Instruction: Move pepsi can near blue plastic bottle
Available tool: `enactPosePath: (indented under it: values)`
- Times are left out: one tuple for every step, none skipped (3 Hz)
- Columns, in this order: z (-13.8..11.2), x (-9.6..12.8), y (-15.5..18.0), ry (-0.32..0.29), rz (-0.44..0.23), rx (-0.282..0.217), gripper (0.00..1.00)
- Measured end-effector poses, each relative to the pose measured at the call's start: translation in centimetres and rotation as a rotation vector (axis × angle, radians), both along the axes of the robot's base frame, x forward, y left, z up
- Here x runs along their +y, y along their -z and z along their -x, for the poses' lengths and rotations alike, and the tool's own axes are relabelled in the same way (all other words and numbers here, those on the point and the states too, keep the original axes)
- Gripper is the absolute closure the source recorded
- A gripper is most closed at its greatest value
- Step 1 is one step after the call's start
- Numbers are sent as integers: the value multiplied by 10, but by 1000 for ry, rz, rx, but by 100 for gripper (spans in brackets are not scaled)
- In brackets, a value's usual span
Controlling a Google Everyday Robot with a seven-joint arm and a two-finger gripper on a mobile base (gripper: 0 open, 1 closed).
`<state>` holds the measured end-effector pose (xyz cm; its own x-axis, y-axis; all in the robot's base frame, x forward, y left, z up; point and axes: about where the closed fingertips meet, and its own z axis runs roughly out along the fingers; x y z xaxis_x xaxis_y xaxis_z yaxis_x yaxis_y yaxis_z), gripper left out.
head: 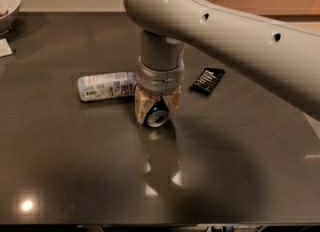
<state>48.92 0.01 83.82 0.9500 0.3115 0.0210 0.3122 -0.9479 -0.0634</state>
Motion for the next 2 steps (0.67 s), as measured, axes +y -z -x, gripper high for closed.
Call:
enactPosePath:
  values:
    - [-1, 1, 0, 0, -5, -6, 0]
    - [-1, 1, 0, 0, -5, -6, 0]
